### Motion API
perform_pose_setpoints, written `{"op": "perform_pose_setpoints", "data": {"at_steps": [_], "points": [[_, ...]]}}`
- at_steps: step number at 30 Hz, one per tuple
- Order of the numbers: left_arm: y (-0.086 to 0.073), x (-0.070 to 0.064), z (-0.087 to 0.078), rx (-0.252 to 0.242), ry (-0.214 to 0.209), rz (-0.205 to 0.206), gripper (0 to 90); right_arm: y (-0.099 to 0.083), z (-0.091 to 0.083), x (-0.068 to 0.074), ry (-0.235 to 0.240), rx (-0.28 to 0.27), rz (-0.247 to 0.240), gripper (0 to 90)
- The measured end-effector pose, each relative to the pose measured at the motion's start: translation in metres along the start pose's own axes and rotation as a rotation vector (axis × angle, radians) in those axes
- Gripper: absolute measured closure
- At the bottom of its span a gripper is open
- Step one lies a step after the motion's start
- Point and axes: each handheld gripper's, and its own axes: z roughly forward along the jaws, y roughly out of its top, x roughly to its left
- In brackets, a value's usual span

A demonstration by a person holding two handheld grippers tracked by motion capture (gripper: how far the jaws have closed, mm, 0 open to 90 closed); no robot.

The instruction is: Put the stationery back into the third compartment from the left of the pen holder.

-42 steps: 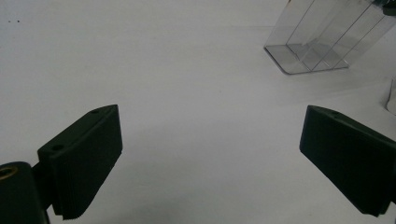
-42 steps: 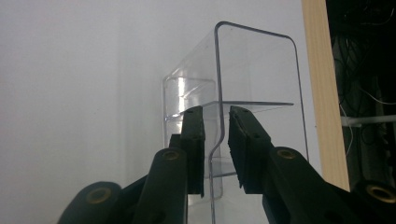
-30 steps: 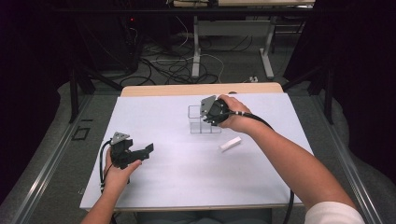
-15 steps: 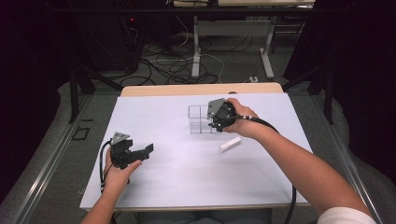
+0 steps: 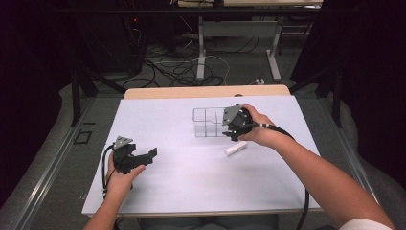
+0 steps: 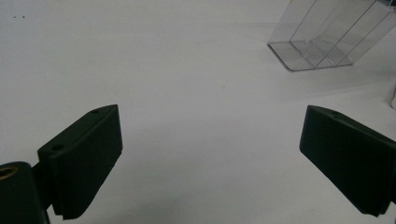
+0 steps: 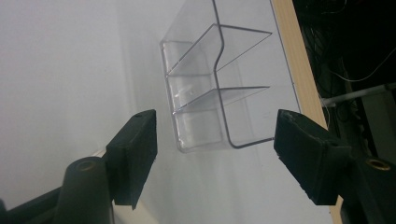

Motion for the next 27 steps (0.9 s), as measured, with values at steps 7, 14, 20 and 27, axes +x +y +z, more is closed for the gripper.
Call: {"op": "perform_pose_setpoints", "data": {"at_steps": [7,14,20,27], "points": [[0.001,-0.001,0.0,0.005,0.004,-0.001,5.9,-0.013,0.003,0.012,0.057,0.028,-0.069,38.5],[0.0,-0.001,0.0,0.006,0.003,-0.002,5.9,-0.021,0.006,0.02,0.118,0.039,-0.106,44.3],[0.0,0.0,0.0,0.01,0.007,-0.007,6.0,-0.031,0.011,0.027,0.143,0.085,-0.203,48.4],[-0.001,0.0,0.0,0.01,0.008,-0.01,6.0,-0.037,0.017,0.031,0.203,0.118,-0.253,49.1]]}}
